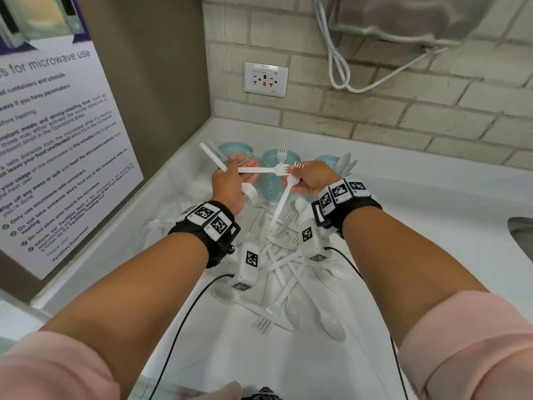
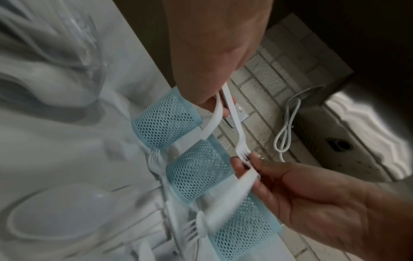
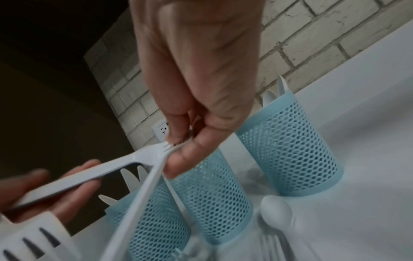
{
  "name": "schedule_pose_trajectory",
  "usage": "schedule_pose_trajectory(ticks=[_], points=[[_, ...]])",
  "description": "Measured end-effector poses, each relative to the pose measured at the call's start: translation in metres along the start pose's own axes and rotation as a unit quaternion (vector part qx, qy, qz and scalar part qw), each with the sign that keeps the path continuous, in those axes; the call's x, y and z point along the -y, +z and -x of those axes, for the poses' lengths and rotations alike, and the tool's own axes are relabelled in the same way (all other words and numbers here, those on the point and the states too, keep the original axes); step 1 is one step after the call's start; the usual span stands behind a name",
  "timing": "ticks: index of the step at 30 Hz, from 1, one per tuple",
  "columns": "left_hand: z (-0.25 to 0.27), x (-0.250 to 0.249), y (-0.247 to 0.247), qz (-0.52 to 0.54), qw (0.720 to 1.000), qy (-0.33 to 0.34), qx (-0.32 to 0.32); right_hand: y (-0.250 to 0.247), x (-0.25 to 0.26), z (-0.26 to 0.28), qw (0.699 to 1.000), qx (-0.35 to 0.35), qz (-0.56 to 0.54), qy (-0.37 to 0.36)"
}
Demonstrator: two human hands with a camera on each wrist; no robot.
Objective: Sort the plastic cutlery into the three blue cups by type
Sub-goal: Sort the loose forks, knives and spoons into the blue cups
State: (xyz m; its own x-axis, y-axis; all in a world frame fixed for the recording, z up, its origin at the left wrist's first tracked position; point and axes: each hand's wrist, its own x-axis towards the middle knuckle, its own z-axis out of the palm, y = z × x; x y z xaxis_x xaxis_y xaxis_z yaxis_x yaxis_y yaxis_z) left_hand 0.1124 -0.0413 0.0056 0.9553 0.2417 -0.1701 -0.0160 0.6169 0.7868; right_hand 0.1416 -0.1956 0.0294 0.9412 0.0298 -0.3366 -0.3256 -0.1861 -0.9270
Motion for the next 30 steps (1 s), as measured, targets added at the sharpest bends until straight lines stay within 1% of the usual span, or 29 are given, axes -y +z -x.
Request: schedule_pose_trajectory(ticks=[2, 4, 5, 8, 10, 13, 15, 18, 21, 23, 27, 30], points=[[0.0, 0.005, -0.002, -0.017, 0.999, -0.037, 0.021, -0.002, 0.006, -0.001, 0.999, -0.018, -0.047, -0.004], [0.001, 0.009, -0.001, -0.062, 0.994, -0.074, 0.048, -0.002, 0.008, -0.004, 0.998, -0.018, -0.065, 0.001], [0.004, 0.011, 0.0, -0.09, 0.99, -0.091, 0.063, -0.002, 0.006, -0.005, 0.997, -0.031, -0.064, -0.016], [0.012, 0.012, 0.005, -0.154, 0.974, -0.124, 0.113, -0.002, -0.003, -0.005, 0.988, -0.101, -0.089, -0.076], [0.016, 0.011, 0.007, -0.178, 0.967, -0.131, 0.126, 0.0, -0.005, -0.006, 0.986, -0.104, -0.096, -0.089], [0.017, 0.01, 0.008, -0.187, 0.965, -0.133, 0.126, 0.001, -0.001, -0.001, 0.981, -0.063, -0.152, -0.103], [0.017, 0.009, 0.007, -0.193, 0.964, -0.132, 0.125, 0.001, 0.002, 0.001, 0.975, -0.048, -0.188, -0.111], [0.018, 0.009, 0.006, -0.232, 0.956, -0.119, 0.132, 0.004, 0.006, -0.001, 0.962, -0.08, -0.232, -0.116], [0.019, 0.007, 0.004, -0.235, 0.955, -0.114, 0.143, 0.005, 0.009, -0.004, 0.963, -0.109, -0.214, -0.118], [0.018, 0.004, 0.002, -0.22, 0.96, -0.106, 0.136, 0.002, 0.008, -0.005, 0.967, -0.106, -0.199, -0.118], [0.013, -0.002, 0.0, -0.149, 0.983, -0.081, 0.071, -0.005, -0.001, -0.003, 0.977, -0.069, -0.167, -0.112], [0.013, -0.004, 0.003, -0.121, 0.989, -0.07, 0.043, -0.003, -0.006, 0.0, 0.983, -0.042, -0.136, -0.121]])
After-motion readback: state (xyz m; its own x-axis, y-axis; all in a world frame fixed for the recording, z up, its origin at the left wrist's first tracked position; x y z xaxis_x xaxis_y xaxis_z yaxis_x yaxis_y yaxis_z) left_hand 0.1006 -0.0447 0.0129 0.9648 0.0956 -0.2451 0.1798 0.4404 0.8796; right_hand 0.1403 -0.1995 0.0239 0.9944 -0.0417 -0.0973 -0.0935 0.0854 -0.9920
